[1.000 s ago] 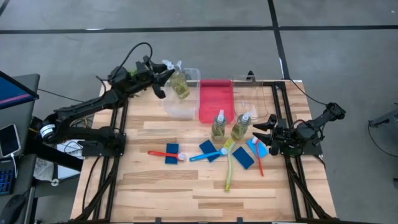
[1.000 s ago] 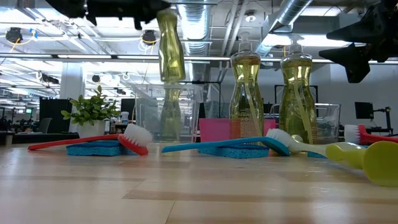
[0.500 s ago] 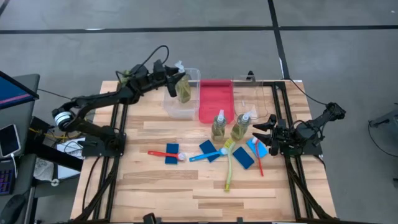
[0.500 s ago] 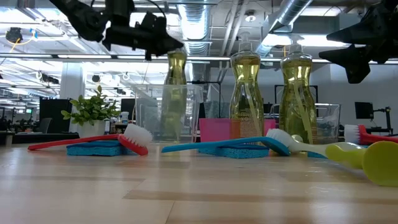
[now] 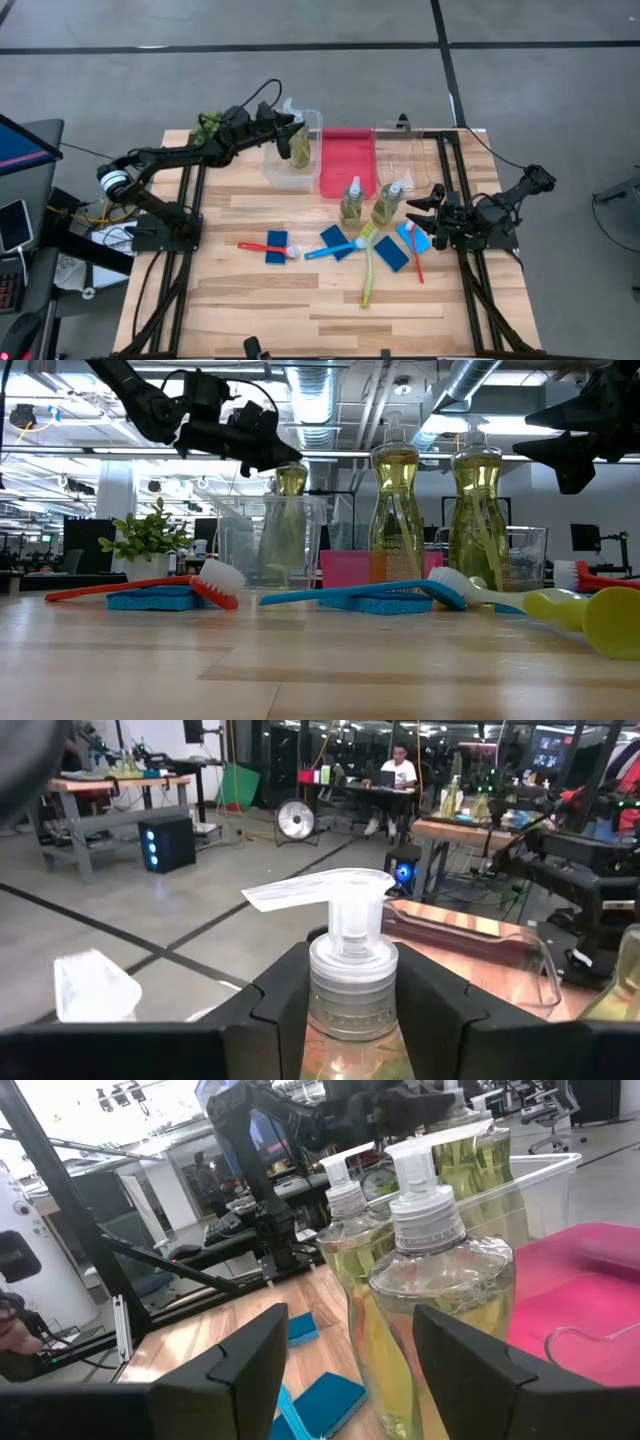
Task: Pick & Place Kitchen Sink Supplies
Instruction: Put the yellow dish soap into the transparent container
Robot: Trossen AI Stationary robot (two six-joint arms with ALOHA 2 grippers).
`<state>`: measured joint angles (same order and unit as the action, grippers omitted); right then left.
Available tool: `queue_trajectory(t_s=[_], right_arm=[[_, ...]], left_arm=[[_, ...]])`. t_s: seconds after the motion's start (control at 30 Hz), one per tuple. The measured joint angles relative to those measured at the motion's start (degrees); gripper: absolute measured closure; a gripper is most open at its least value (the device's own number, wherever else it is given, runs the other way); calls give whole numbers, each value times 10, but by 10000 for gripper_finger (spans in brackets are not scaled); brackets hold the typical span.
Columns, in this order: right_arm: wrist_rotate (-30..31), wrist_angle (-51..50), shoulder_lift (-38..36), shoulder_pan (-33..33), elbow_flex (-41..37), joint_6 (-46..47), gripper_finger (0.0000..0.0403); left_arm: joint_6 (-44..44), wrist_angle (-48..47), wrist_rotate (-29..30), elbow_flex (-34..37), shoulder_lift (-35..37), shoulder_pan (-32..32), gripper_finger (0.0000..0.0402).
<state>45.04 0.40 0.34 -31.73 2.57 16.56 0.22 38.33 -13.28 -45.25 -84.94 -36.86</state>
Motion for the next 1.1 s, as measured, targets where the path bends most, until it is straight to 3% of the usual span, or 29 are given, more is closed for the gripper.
queue_trajectory(t_s=[1.1], right_arm=[[0, 0, 0, 0, 0, 0, 194]], left_arm=[[10, -39, 0, 0, -18, 1, 255]])
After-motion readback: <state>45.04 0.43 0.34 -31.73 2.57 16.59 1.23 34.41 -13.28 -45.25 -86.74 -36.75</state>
